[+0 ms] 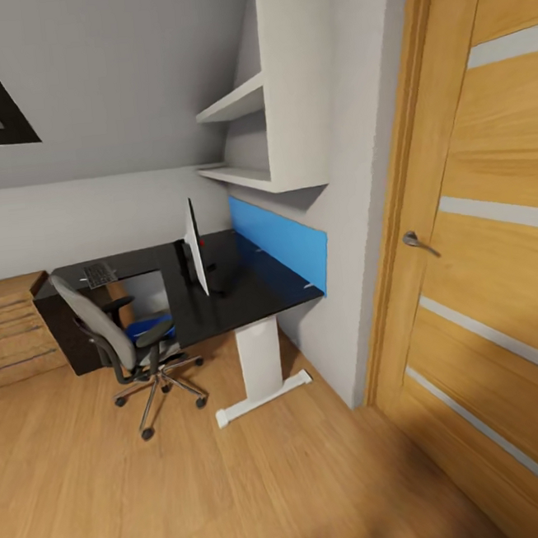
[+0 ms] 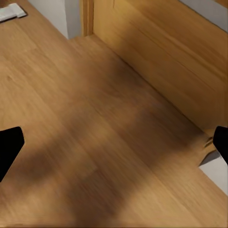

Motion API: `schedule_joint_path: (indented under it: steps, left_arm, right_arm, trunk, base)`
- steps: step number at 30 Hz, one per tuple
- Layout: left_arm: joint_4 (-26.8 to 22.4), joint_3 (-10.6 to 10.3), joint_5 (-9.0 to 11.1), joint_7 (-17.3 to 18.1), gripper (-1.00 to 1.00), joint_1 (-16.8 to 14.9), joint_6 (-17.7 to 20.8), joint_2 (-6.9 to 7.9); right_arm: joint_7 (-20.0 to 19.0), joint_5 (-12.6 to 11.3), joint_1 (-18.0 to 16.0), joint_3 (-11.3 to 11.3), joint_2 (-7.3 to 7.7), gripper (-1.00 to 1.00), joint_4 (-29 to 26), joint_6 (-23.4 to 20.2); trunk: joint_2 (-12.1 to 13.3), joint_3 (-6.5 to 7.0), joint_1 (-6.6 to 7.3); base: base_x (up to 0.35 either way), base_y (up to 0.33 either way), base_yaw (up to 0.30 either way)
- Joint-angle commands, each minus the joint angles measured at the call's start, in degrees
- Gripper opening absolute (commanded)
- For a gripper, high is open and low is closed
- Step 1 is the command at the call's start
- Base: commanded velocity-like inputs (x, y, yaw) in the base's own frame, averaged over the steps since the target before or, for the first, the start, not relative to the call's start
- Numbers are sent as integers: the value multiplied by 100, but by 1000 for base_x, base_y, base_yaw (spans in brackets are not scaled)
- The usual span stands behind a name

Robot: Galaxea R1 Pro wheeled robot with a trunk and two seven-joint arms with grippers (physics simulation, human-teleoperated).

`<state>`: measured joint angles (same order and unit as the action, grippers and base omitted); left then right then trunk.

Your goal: In the bedroom, organize the workspace by keeping the computer under the desk, ensuring the monitor is on the desk, placing the keyboard on the desk next to the monitor, placing the mouse on the desk next to the keyboard, moving the folder from the swivel chair onto the desk next to the mouse, stacking the notebook on top of the folder with the pen on top of the notebook, and positioning the swivel chair next to the desk.

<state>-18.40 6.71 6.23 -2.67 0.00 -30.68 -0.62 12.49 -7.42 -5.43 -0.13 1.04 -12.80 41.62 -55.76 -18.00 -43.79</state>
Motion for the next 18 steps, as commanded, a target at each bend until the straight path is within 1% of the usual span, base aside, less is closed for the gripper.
schedule_joint_path:
  steps: [1,14,15,18]
  left_arm:
    - [-5,-1,36,3,100,0,-8,-3]
    - [-10,-13,16,22,100,0,-38,-20]
    - [-11,-17,14,28,100,0,-40,-34]
    - [-13,-28,10,35,100,0,-41,-125]
  right_arm:
    - [-10,-29,-2,2,0,100,2,21]
    - [-18,-23,-2,18,-9,100,6,21]
    - [-21,-23,-2,19,-9,100,6,21]
    - [-49,-12,-2,42,-13,100,10,21]
  trunk:
    - [-5,-11,-1]
    - [-5,-76,-1]
    - [-5,-81,-1]
    - [116,-42,65]
  base:
    - [0,111,236]
    - [0,18,236]
    - [0,1,236]
    - [0,0,234]
